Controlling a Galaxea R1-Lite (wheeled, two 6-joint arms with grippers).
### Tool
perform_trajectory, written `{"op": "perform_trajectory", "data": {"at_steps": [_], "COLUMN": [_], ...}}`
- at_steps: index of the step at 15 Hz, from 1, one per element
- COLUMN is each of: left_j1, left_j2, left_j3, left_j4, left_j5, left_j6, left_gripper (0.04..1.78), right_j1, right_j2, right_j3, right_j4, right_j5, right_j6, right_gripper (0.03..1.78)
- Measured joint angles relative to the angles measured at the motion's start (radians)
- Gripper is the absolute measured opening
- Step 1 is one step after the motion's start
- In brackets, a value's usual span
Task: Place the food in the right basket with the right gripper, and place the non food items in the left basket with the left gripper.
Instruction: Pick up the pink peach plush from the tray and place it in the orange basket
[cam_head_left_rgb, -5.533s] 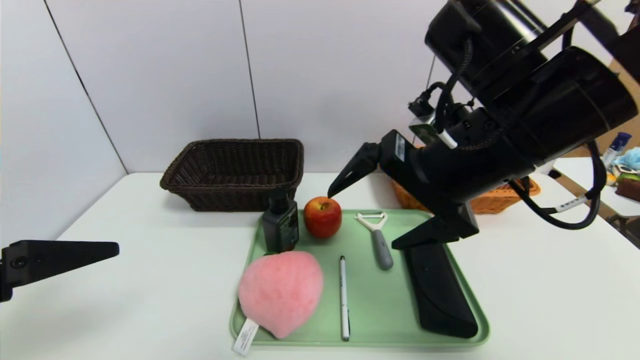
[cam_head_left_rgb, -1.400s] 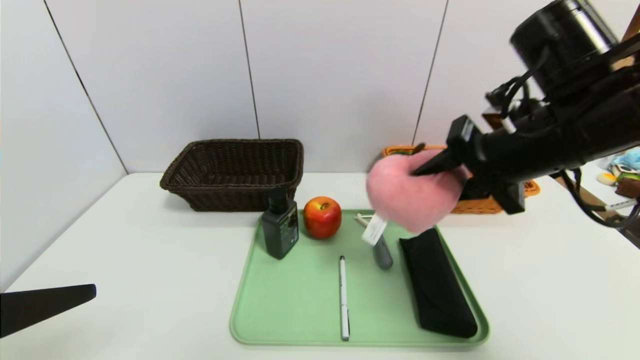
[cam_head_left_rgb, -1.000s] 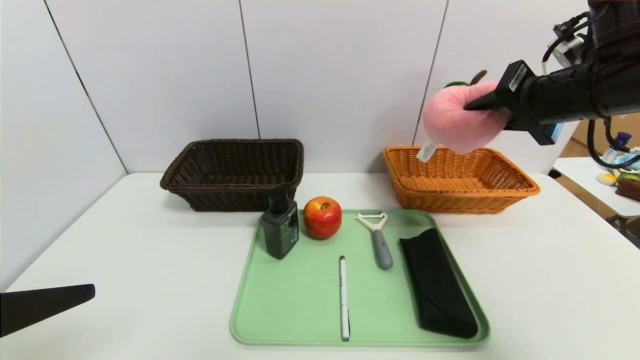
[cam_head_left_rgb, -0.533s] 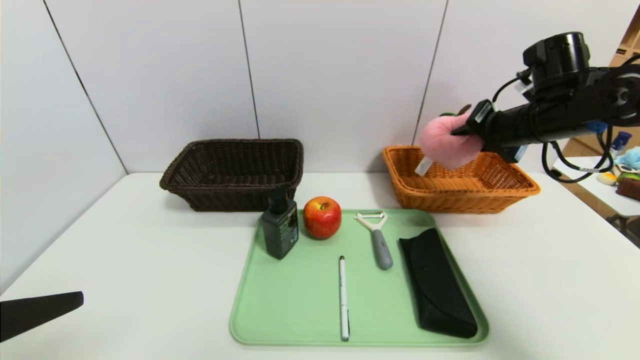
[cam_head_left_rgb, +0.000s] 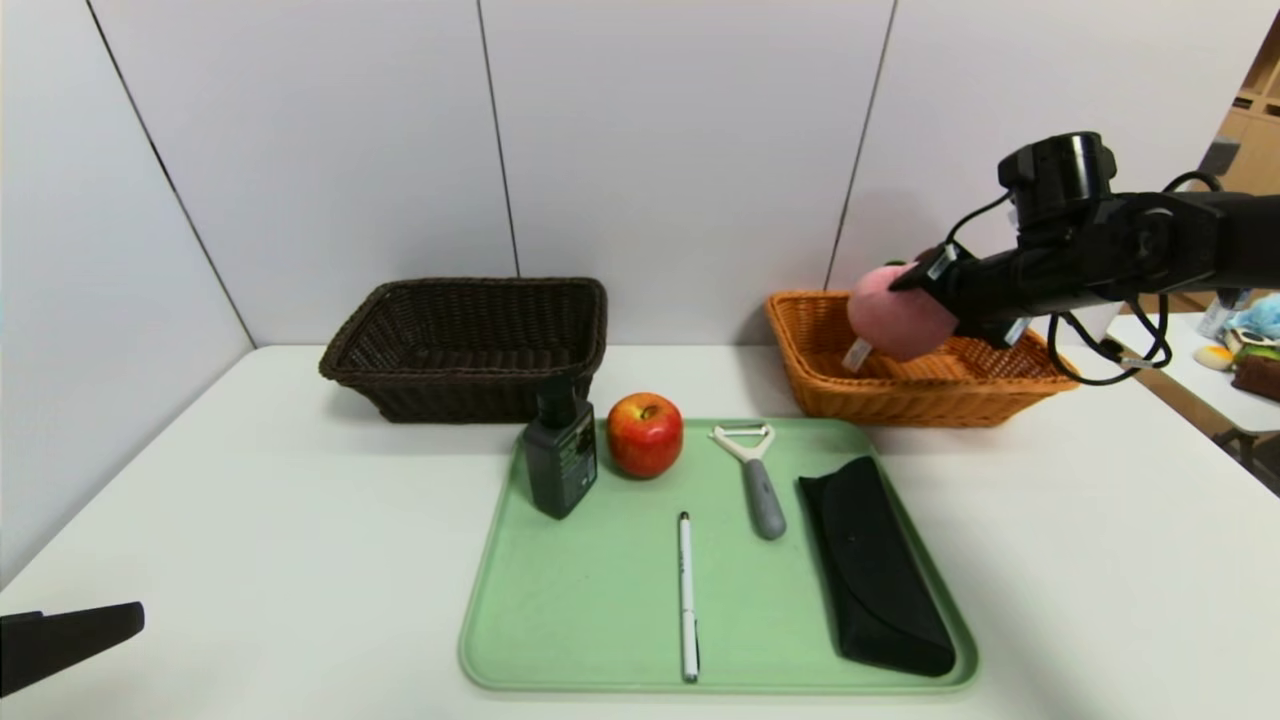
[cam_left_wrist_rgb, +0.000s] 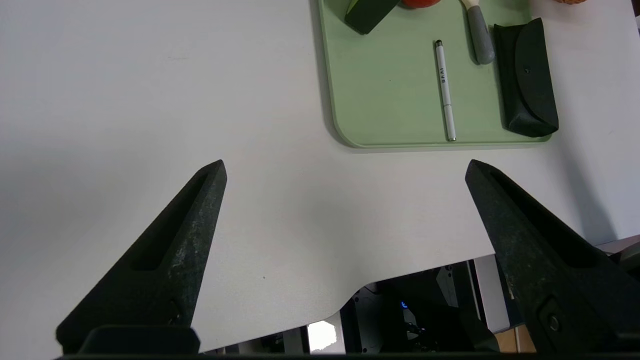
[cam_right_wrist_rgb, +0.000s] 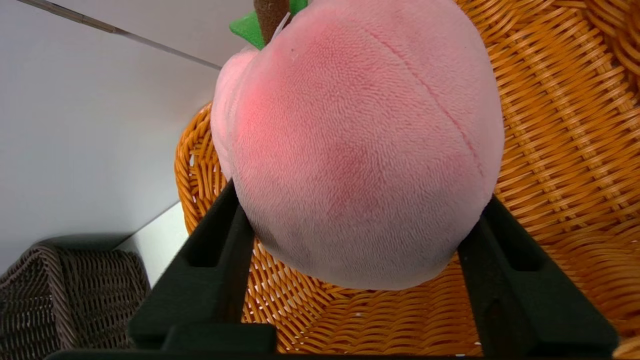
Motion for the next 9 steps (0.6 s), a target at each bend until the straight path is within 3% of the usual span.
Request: {"op": "perform_trajectory", "data": {"at_steps": [9], "left_j1": [0.0], "left_j2": [-0.001], "left_j3": [0.005], "left_j4": [0.0], "left_j5": [0.0], "left_j6": [0.0], "left_gripper": [1.69], "right_j1": [-0.021], "right_j2": [0.004], "right_j3": [-0.001], "right_j4": [0.001], "right_j5": [0.0], "right_j6": [-0.001], "right_gripper": [1.55]}}
